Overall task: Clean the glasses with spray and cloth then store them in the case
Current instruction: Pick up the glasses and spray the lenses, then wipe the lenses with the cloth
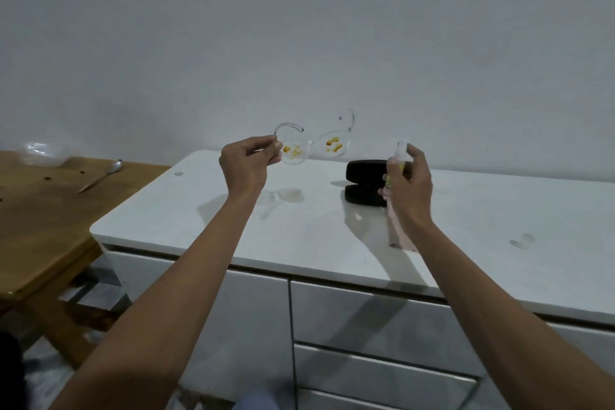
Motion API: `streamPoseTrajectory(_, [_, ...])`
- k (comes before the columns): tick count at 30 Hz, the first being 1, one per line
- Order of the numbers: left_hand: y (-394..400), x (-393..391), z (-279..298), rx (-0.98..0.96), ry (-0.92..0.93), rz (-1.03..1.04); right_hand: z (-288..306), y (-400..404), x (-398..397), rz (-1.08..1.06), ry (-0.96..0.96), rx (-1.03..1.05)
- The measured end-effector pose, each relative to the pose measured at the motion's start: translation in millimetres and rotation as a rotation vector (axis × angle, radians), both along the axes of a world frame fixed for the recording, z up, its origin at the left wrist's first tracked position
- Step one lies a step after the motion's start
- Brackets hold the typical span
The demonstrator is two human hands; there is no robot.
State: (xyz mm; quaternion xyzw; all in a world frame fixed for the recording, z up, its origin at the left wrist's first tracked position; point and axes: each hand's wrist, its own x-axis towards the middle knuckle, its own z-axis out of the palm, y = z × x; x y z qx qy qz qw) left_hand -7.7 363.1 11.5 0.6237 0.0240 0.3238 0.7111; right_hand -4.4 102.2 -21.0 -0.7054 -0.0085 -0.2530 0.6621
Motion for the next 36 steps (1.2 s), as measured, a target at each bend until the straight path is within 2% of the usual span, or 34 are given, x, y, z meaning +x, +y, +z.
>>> streamPoseTrajectory(6, [-45,7,-8,0.006,0.008,-0.053,10,-102,-20,-0.311,-0.019,-0.064])
streamPoseTrajectory(13, [-99,6,-7,0.026,0.042,-0.111,3,-181,-60,-0.516,0.023,-0.036])
streamPoseTrajectory(30, [-159,-8,-7,0.044,0.109,-0.188,-38,-216,-91,-0.560,0.188,-0.074])
streamPoseTrajectory(32, [-158,-8,-7,0.048,0.108,-0.182,-36,-212,-93,-0.624,0.144,-0.104])
streamPoseTrajectory(36, [-154,-9,-7,0.051,0.108,-0.179,-26,-198,-93,-0.875,-0.138,-0.430])
